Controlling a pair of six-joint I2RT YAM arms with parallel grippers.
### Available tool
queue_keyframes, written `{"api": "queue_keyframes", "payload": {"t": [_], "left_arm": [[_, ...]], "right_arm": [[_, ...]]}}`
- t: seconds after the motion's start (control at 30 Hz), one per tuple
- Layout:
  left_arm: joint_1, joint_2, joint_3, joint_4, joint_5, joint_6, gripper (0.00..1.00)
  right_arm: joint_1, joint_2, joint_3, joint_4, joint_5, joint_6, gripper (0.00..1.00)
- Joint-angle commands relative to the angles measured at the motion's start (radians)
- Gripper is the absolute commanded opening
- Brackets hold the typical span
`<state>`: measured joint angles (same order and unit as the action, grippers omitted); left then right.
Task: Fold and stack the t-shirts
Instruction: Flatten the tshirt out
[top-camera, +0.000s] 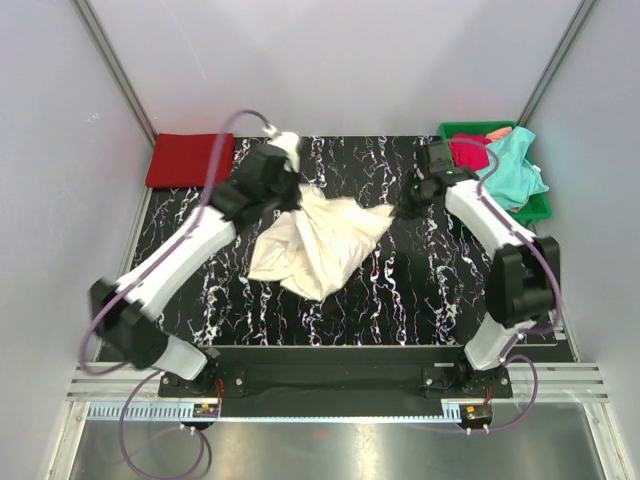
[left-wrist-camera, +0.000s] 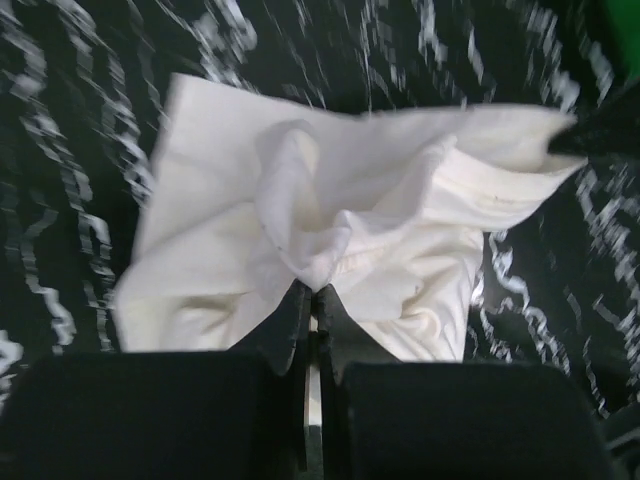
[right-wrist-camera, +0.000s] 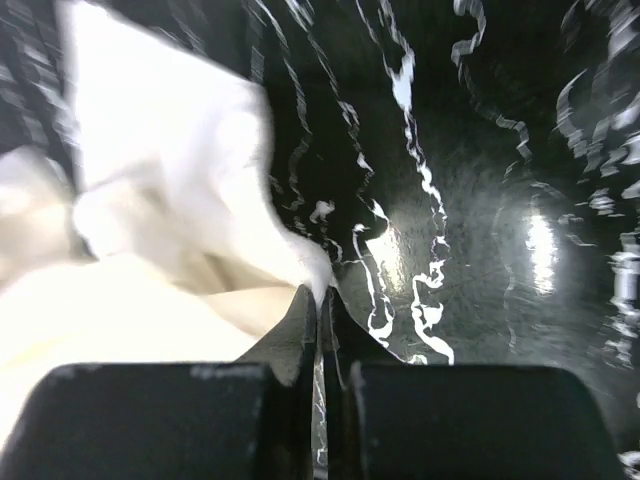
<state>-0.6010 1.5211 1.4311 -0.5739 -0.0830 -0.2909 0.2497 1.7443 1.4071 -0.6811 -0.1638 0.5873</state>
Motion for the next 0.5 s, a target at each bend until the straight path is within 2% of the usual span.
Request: {"api": "queue_keyframes", "payload": {"t": [0.0,0.13,0.3,0.4,0.47], "left_arm": [[0.050,-0.236,0.020,-0.001,-0.184,-0.016,0.00],[0.067,-0.406,0.069,-0.070,-0.276,-0.016,0.00],[0.070,-0.593,0.161,-0.162,-0.434,0.018,0.00],[0.070,-0.674,0.233,-0.187,-0.448,0.051,0.00],[0.070,-0.716,0.293,-0.202,-0.419,0.067,0.00]], "right_arm": [[-0.001,-0.152,0.062,-0.051,0.159,-0.044,0.00],[-0.001,-0.216,0.108,0.055,0.161,-0.008,0.00],[0.000,-0.190,0.223,0.265,0.014,0.127,0.00],[0.026,-0.096,0.361,0.360,-0.103,0.226,0.00],[0.089,0.022,0.565,0.344,-0.163,0.236,0.00]]}}
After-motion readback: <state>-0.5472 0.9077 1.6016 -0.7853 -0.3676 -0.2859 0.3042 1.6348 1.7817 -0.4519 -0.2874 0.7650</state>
